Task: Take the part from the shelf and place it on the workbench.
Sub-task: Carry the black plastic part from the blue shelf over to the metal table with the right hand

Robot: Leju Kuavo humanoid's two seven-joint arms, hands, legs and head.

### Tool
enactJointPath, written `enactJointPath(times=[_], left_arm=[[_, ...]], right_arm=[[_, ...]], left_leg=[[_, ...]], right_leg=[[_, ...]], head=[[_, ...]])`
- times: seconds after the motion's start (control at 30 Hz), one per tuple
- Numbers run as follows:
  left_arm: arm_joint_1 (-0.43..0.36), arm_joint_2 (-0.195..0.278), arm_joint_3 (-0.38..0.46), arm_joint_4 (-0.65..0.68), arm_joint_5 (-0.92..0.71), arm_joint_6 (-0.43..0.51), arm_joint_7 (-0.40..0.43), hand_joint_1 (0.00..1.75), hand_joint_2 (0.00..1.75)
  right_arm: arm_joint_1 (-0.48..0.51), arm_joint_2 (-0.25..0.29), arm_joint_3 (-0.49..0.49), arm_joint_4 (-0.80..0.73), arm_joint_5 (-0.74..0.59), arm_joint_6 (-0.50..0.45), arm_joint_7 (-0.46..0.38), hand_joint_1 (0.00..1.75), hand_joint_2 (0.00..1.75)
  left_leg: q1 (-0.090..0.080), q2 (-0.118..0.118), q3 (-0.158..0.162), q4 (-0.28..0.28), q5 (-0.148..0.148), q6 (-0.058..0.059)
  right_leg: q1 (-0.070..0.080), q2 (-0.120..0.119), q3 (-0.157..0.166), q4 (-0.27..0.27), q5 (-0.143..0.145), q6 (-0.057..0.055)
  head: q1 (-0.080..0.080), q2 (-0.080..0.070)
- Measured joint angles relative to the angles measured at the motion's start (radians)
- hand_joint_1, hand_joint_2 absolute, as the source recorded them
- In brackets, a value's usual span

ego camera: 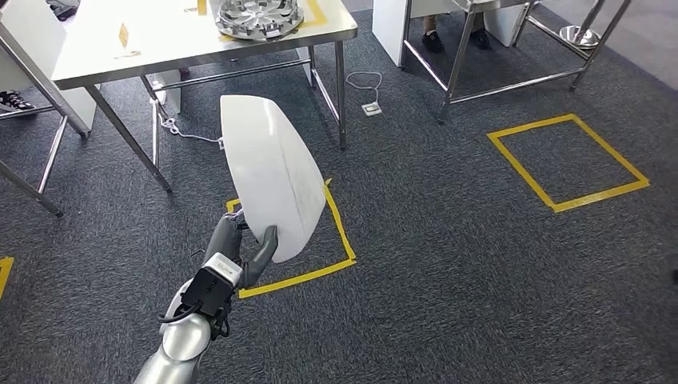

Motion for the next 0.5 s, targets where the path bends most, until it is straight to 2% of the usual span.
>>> enactJointPath(times=[0.03, 0.07, 0.1, 0.17, 0.2, 0.23, 0.3, 0.33, 0.37, 0.4, 0.47, 0.5], left_arm=[[-0.001, 0.000, 0.000, 0.000, 0.000, 0.001, -0.001, 1.75, 1.75], [-0.001, 0.000, 0.000, 0.001, 0.000, 0.002, -0.001, 1.75, 1.75], [-0.001, 0.000, 0.000, 0.001, 0.001, 0.003, -0.002, 1.75, 1.75], [-0.001, -0.001, 0.000, 0.003, 0.001, 0.005, -0.004, 1.75, 1.75], [-0.002, -0.001, 0.000, 0.004, 0.001, 0.006, -0.005, 1.75, 1.75], [-0.003, -0.001, 0.000, 0.005, 0.002, 0.007, -0.006, 1.75, 1.75], [-0.003, -0.002, 0.000, 0.009, 0.003, 0.009, -0.007, 1.75, 1.75], [-0.003, -0.002, 0.000, 0.012, 0.003, 0.009, -0.008, 1.75, 1.75], [-0.002, -0.002, 0.000, 0.014, 0.003, 0.009, -0.007, 1.75, 1.75], [-0.002, -0.002, 0.000, 0.016, 0.003, 0.009, -0.007, 1.75, 1.75], [-0.003, -0.003, 0.000, 0.017, 0.003, 0.009, -0.008, 1.75, 1.75], [-0.003, -0.003, 0.000, 0.017, 0.003, 0.009, -0.008, 1.75, 1.75]], right_arm=[[0.000, 0.000, 0.000, 0.000, 0.000, 0.000, 0.000, 0.00, 0.00], [-0.001, 0.000, 0.000, 0.000, 0.000, 0.000, -0.001, 0.00, 0.00], [-0.001, 0.000, 0.000, 0.000, 0.000, 0.000, -0.001, 0.00, 0.00], [-0.002, 0.000, 0.000, 0.000, -0.001, 0.000, -0.001, 0.00, 0.00], [-0.003, 0.000, 0.000, 0.000, -0.001, 0.001, -0.001, 0.00, 0.00], [-0.004, 0.000, 0.000, 0.000, -0.002, 0.001, -0.001, 0.00, 0.00], [-0.004, 0.000, 0.000, 0.000, -0.003, 0.003, -0.002, 0.00, 0.00], [-0.004, 0.000, -0.001, 0.000, -0.003, 0.003, -0.002, 0.00, 0.00], [-0.003, -0.001, -0.001, 0.000, -0.003, 0.004, -0.002, 0.00, 0.00], [-0.002, -0.001, -0.001, 0.000, -0.003, 0.004, -0.003, 0.00, 0.00], [-0.003, -0.002, -0.001, 0.000, -0.003, 0.005, -0.004, 0.00, 0.00], [-0.004, -0.002, -0.002, 0.000, -0.003, 0.006, -0.004, 0.00, 0.00]], left_leg=[[-0.004, 0.001, 0.016, -0.037, 0.011, 0.004], [-0.007, 0.001, 0.022, -0.051, 0.011, 0.005], [-0.009, 0.000, 0.022, -0.053, 0.011, 0.005], [-0.007, -0.003, 0.025, -0.060, 0.015, 0.013], [-0.005, -0.003, 0.028, -0.065, 0.017, 0.019], [-0.003, -0.002, 0.031, -0.068, 0.018, 0.024], [-0.005, 0.000, 0.032, -0.069, 0.015, 0.031], [-0.006, 0.000, 0.032, -0.069, 0.014, 0.033], [-0.007, -0.001, 0.033, -0.068, 0.012, 0.034], [-0.007, -0.002, 0.034, -0.067, 0.011, 0.034], [-0.008, -0.004, 0.039, -0.064, 0.006, 0.031], [-0.010, -0.005, 0.041, -0.062, 0.002, 0.028]], right_leg=[[0.001, 0.000, 0.001, 0.000, -0.002, 0.005], [0.001, 0.000, 0.001, -0.002, -0.003, 0.010], [0.001, -0.001, 0.002, -0.004, -0.002, 0.017], [-0.002, -0.003, 0.002, -0.001, -0.007, 0.029], [-0.003, -0.003, -0.006, 0.019, -0.020, 0.034], [-0.003, -0.004, -0.026, 0.060, -0.042, 0.038], [-0.003, -0.004, -0.092, 0.185, -0.098, 0.043], [-0.003, -0.004, -0.122, 0.238, -0.113, 0.045], [-0.003, -0.004, -0.139, 0.261, -0.110, 0.045], [-0.002, -0.003, -0.137, 0.246, -0.087, 0.043], [-0.001, -0.004, -0.083, 0.120, -0.013, 0.036], [0.002, -0.004, -0.053, 0.056, 0.012, 0.031]], head=[[0.000, 0.000], [0.001, 0.000], [0.001, 0.000], [0.001, 0.000], [0.002, 0.000], [0.002, 0.000], [0.003, 0.000], [0.003, 0.000], [0.003, 0.000], [0.003, 0.000], [0.003, 0.000], [0.003, 0.000]])
